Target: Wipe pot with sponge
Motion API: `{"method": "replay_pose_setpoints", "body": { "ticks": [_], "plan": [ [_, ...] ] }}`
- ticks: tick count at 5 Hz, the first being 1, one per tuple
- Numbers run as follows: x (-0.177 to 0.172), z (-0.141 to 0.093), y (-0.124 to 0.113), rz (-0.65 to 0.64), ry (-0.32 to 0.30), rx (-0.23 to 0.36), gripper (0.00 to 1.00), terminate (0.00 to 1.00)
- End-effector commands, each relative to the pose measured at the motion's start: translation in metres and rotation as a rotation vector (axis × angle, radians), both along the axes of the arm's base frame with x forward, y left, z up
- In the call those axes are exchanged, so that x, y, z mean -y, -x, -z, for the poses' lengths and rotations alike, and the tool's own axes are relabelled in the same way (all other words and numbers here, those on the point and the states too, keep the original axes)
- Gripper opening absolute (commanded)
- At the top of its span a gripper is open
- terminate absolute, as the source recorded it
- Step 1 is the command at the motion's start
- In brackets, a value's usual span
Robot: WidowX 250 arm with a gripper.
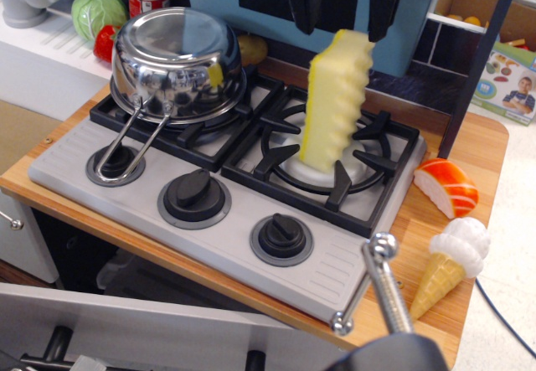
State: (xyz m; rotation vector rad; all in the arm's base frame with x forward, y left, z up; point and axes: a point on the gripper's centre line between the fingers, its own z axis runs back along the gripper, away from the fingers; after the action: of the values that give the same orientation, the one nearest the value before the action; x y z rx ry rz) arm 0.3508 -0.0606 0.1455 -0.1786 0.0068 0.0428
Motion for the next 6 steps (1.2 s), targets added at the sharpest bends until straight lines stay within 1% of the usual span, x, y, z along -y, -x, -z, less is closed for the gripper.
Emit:
{"method": "replay_pose_setpoints", "body": {
  "ticks": [1,2,4,5,6],
  "plan": [
    [0.0,0.0,0.0,0.0,0.0,0.0,1.0,0.0],
    [0.002,0.015,0.0,-0.019,-0.028,0.006,1.0,0.0],
    [0.001,0.036,-0.003,-0.022,-0.071,0.014,1.0,0.0],
    [-0.005,0.038,-0.002,-0.023,-0.08,0.022,0.0,0.0],
    [-0.031,0.007,0.007,-0.019,-0.033,0.051,0.0,0.0]
  ]
}}
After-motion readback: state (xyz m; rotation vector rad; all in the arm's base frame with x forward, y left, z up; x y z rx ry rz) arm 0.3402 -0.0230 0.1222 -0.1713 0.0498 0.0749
